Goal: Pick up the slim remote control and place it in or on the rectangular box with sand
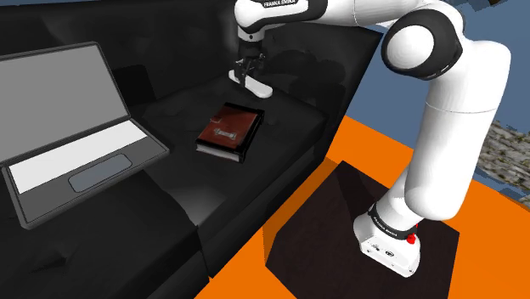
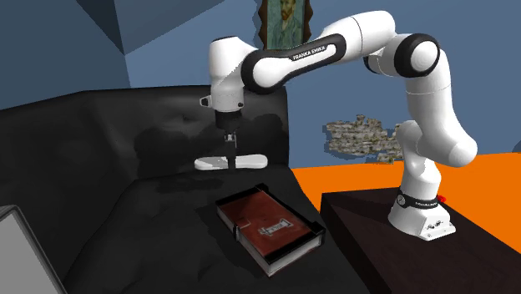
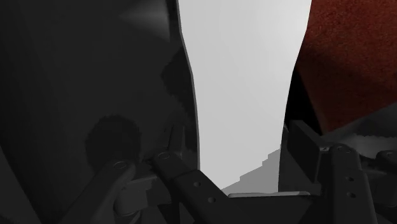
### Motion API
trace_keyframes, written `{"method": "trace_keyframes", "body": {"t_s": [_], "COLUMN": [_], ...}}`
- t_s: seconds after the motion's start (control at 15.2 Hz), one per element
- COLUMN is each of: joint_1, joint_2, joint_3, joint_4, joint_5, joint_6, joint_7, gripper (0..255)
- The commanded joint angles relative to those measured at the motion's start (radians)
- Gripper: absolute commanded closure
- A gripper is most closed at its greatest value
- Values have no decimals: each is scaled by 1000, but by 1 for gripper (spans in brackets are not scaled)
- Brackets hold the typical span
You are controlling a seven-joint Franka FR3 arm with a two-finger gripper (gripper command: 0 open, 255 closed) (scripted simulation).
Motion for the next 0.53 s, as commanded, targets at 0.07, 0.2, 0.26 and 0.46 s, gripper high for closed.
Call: {"method": "trace_keyframes", "body": {"t_s": [0.07,0.2,0.26,0.46], "joint_1": [43,70,83,122], "joint_2": [-62,-96,-112,-154], "joint_3": [18,31,38,62], "joint_4": [-77,-124,-146,-202], "joint_5": [-9,-14,-16,-21], "joint_6": [15,27,33,45], "joint_7": [62,103,124,187], "gripper": [255,255,255,255]}}
